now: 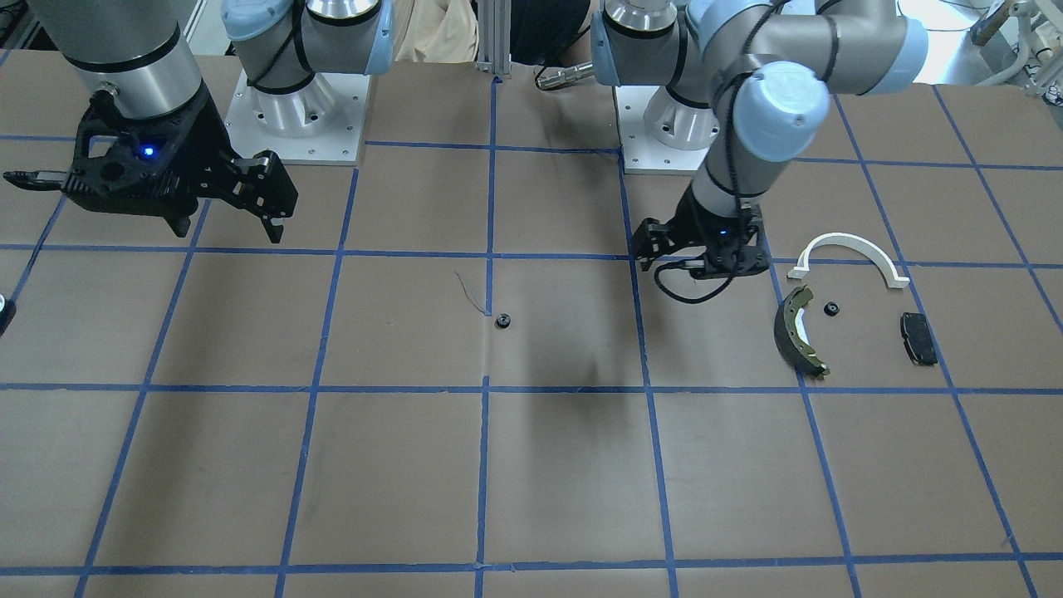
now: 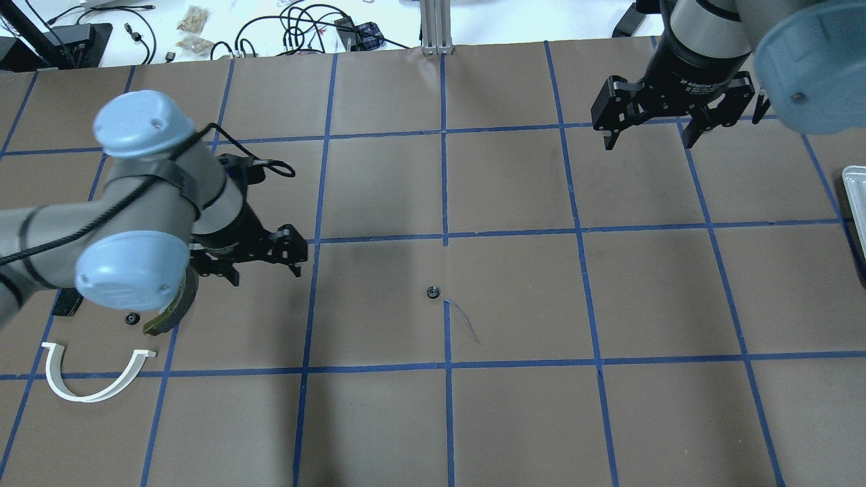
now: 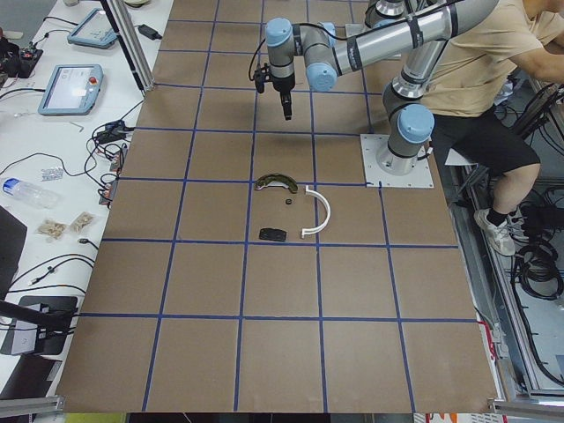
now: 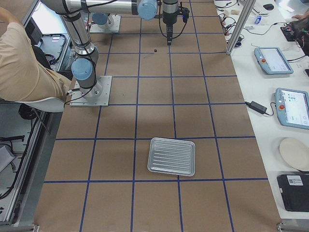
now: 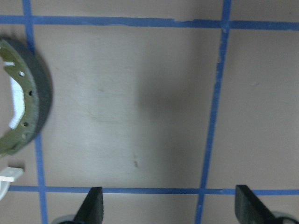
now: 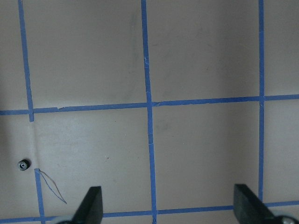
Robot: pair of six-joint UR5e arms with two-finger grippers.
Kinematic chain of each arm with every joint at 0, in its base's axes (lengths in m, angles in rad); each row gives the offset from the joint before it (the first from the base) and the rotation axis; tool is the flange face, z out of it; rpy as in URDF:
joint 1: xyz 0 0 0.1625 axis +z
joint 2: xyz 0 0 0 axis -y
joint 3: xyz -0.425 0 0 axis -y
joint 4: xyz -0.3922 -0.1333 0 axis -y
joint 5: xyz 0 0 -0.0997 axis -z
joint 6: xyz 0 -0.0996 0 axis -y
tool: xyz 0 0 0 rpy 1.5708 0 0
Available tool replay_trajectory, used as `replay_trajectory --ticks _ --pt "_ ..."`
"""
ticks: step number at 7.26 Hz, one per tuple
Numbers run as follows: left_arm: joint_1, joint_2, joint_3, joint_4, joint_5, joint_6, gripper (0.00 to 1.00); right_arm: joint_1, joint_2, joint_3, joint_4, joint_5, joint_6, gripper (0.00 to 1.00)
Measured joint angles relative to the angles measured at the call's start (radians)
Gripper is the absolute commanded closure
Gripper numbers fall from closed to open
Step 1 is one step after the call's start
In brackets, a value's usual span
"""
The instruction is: Place bearing gear from tray to pile
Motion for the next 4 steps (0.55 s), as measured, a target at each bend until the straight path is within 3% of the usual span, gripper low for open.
replay_trajectory --ticks 4 --pt "-0.257 -0.237 -0.028 0.393 -0.032 -0.410 0.00 -0.005 0.003 0.000 -0.014 0.002 -0.067 0.00"
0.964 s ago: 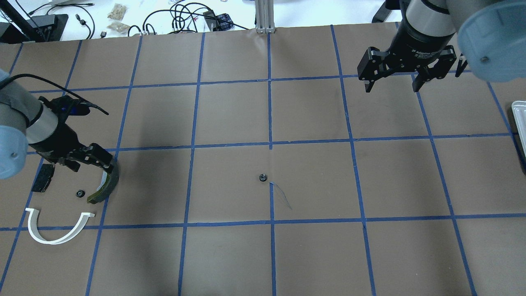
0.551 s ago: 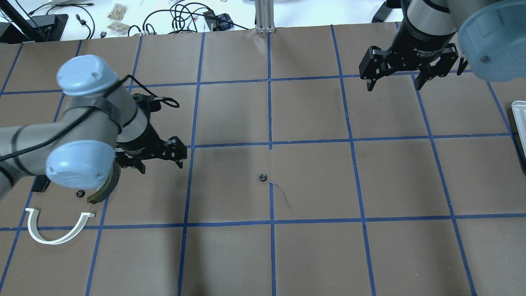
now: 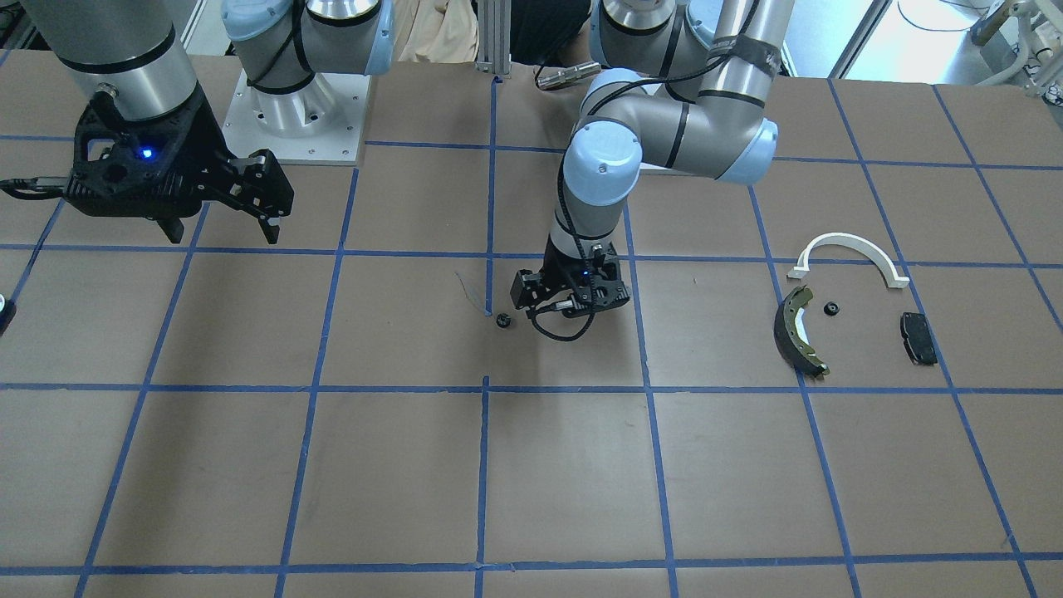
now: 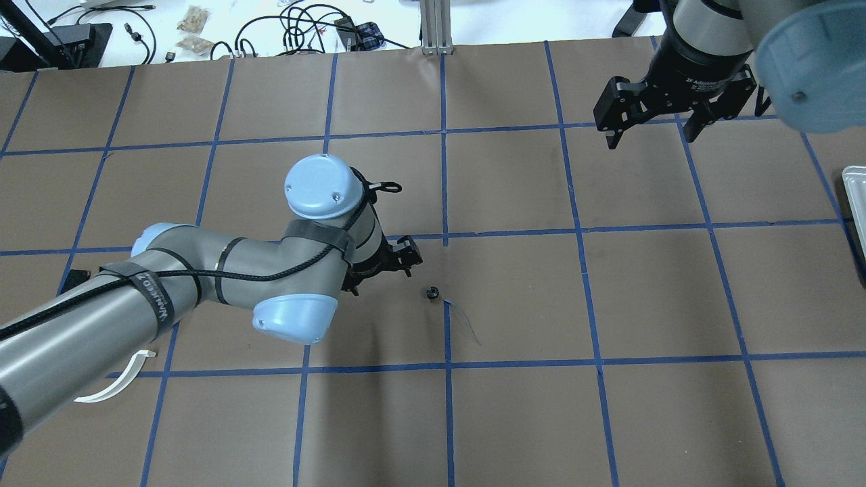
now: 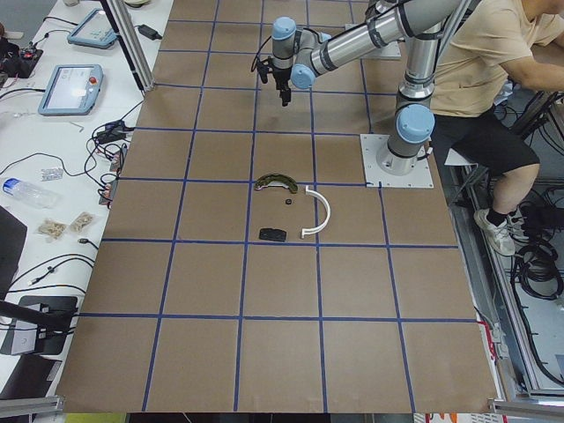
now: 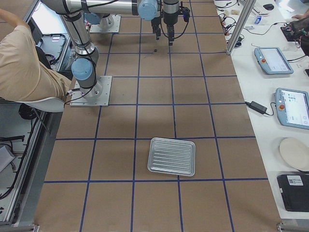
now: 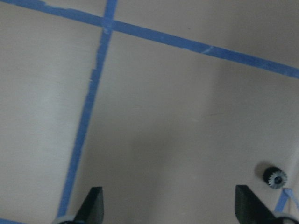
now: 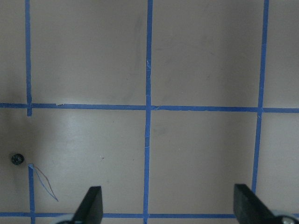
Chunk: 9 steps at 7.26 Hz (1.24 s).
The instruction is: Place bearing gear from tray to pile
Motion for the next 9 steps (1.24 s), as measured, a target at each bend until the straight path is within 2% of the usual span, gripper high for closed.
replay_trajectory --ticks 1,2,3,4,5,6,7,8,9 --pt "-0.039 -0.038 0.001 0.055 0.002 -0.043 0.00 0.000 0.001 0.000 -0.003 0.003 0.002 0.00" --pt "-0.061 -0.065 0.001 0.082 0.005 -0.062 0.03 -0.001 0.001 0.000 -0.003 0.001 0.003 0.00" --pt "-0.076 -0.084 0.002 0.100 0.007 -0.070 0.11 -0.001 0.001 0.000 -0.004 0.000 0.003 0.00" --pt "-0.086 -0.099 0.002 0.119 0.008 -0.072 0.11 -0.001 0.001 0.000 -0.005 0.000 0.001 0.00" --pt "-0.091 -0.110 0.004 0.137 0.008 -0.072 0.48 -0.002 0.001 0.000 -0.005 0.000 -0.001 0.00" --pt "-0.093 -0.117 0.005 0.147 0.008 -0.071 0.75 -0.002 0.000 0.000 -0.004 0.000 0.000 0.00" --pt "-0.094 -0.121 0.006 0.153 0.009 -0.068 0.91 -0.002 0.000 0.000 -0.004 0.001 0.001 0.00" --pt "-0.095 -0.121 0.006 0.155 0.010 -0.066 1.00 -0.003 0.000 -0.001 -0.005 0.003 0.002 0.00" --pt "-0.095 -0.120 0.007 0.156 0.011 -0.062 1.00 -0.003 0.000 -0.002 -0.006 0.005 0.003 0.00"
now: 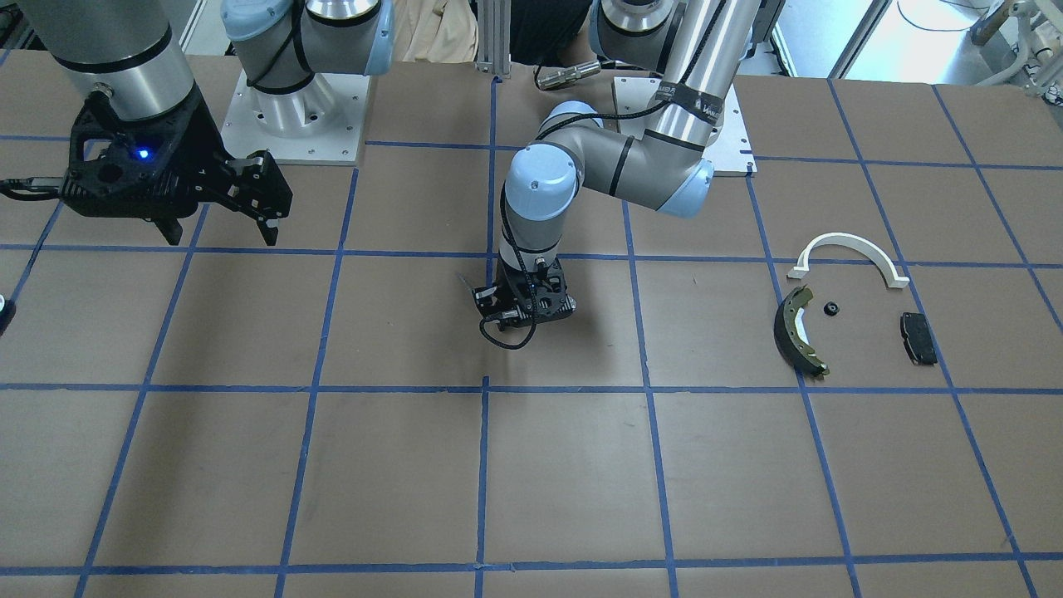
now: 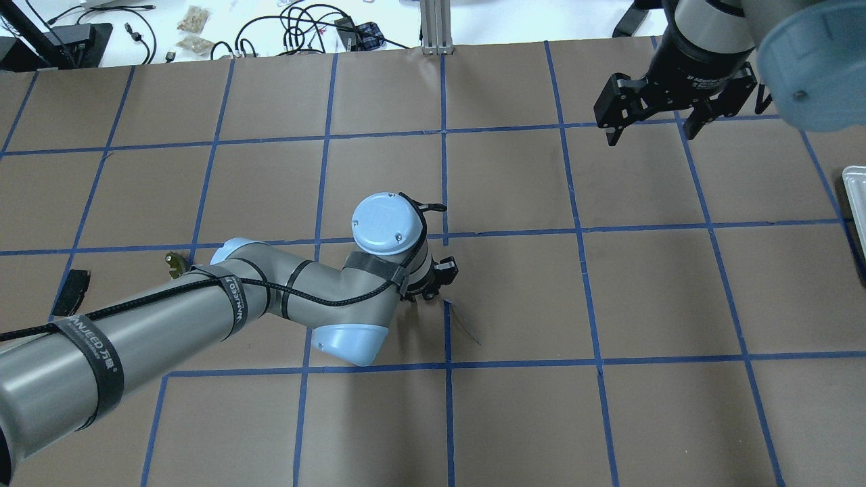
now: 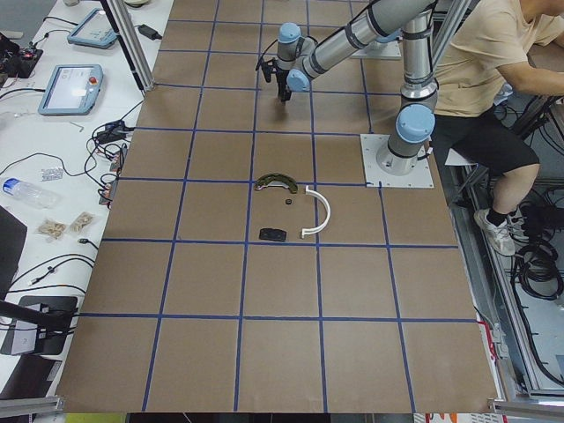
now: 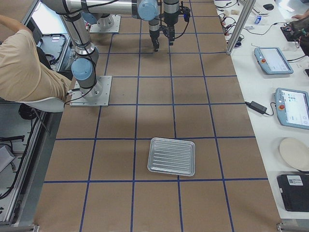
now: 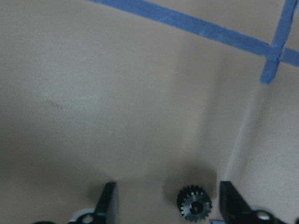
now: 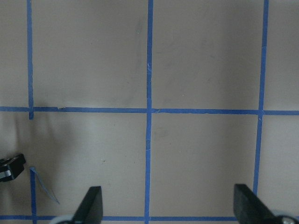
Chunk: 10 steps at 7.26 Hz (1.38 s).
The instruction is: Place bearing gear from tray to pile
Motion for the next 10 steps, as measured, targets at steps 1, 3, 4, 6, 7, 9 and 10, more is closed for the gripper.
replay_trajectory --ticks 1,3,4,6,7,9,10 --pt "0.000 0.007 0.004 -0.003 0.010 0.007 1.00 0.000 0.000 0.000 -0.001 0.001 0.000 0.00" --pt "0.009 0.049 0.045 -0.054 0.042 0.049 1.00 0.000 -0.001 -0.001 -0.001 0.004 0.000 0.00" --pt "0.030 0.089 0.094 -0.164 0.050 0.100 1.00 0.000 -0.001 -0.001 0.000 0.004 0.000 0.00" --pt "0.106 0.187 0.234 -0.560 0.150 0.322 1.00 0.000 -0.001 -0.003 -0.001 0.005 0.000 0.00" --pt "0.166 0.235 0.269 -0.702 0.210 0.464 1.00 0.000 -0.001 -0.005 -0.001 0.006 0.000 0.00" --pt "0.346 0.315 0.278 -0.817 0.249 0.762 1.00 0.000 0.000 -0.007 -0.002 0.006 0.000 0.00" --pt "0.463 0.347 0.258 -0.832 0.251 0.939 1.00 0.000 0.000 -0.008 -0.003 0.007 -0.001 0.00"
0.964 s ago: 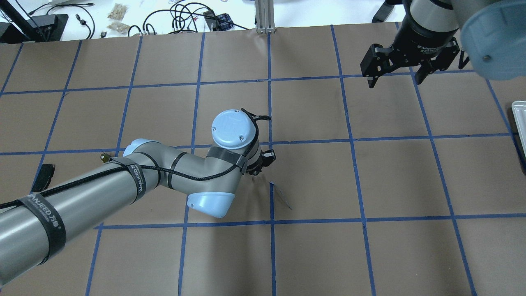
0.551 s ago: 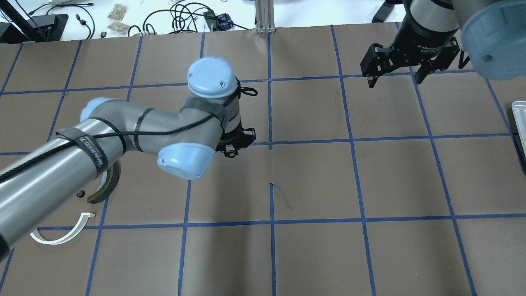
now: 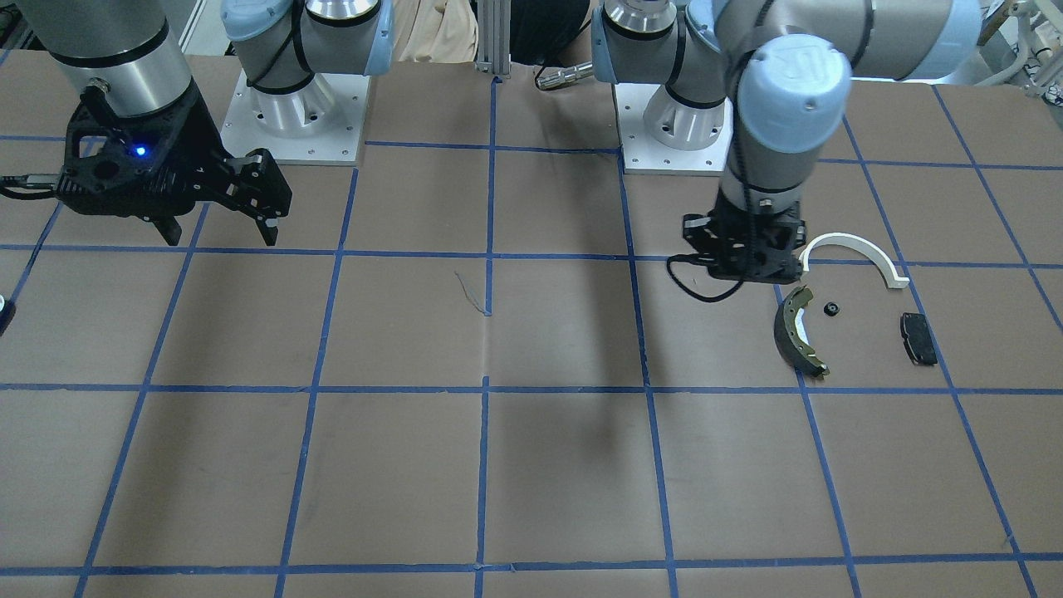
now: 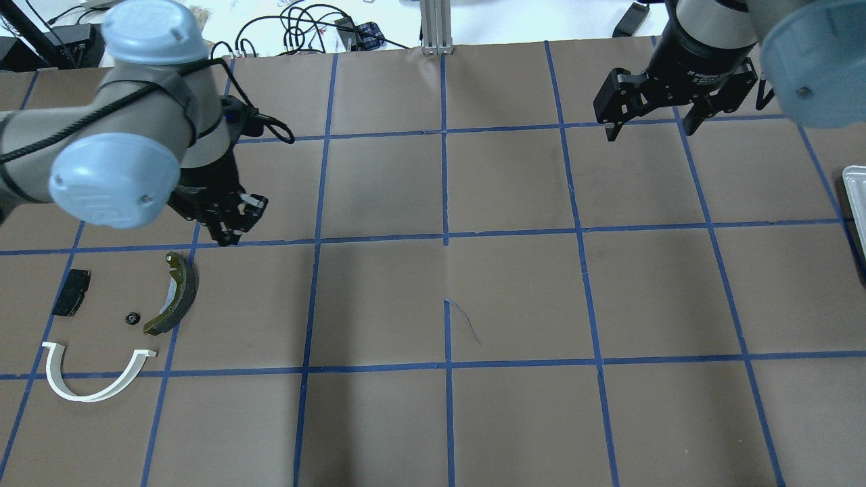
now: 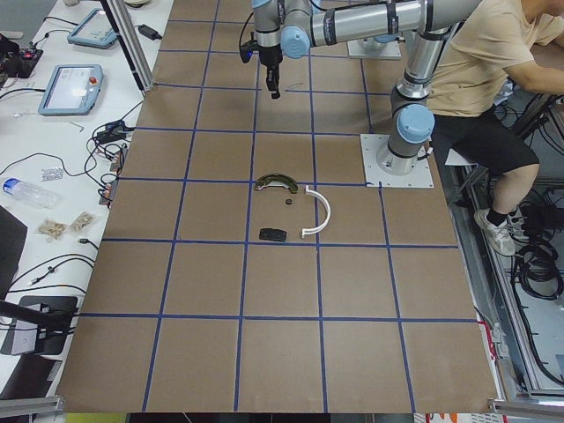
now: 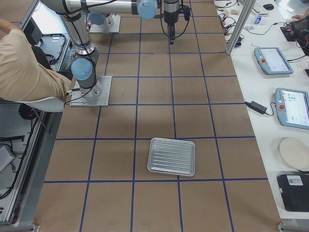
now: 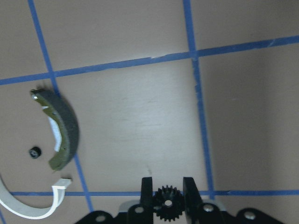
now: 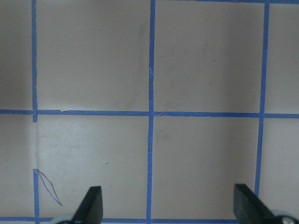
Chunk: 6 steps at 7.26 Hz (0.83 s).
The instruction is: Place bearing gear from tray to pile
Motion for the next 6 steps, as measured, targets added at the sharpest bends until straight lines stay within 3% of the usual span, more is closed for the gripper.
replay_trajectory --ticks 2,3,4,6 --pt "0.273 0.028 -0.085 0.075 -0.015 0.369 1.00 0.000 0.000 -0.001 -0.001 0.001 0.001 0.00" --pt "0.401 0.017 -0.147 0.186 -0.029 0.533 1.00 0.000 0.000 -0.002 -0.002 0.001 0.001 0.00" --pt "0.485 0.007 -0.220 0.299 -0.055 0.623 1.00 0.000 0.000 -0.002 -0.004 0.001 0.001 0.00" --pt "0.542 -0.032 -0.347 0.478 -0.139 0.660 1.00 0.000 0.000 -0.002 -0.005 0.001 0.001 0.00"
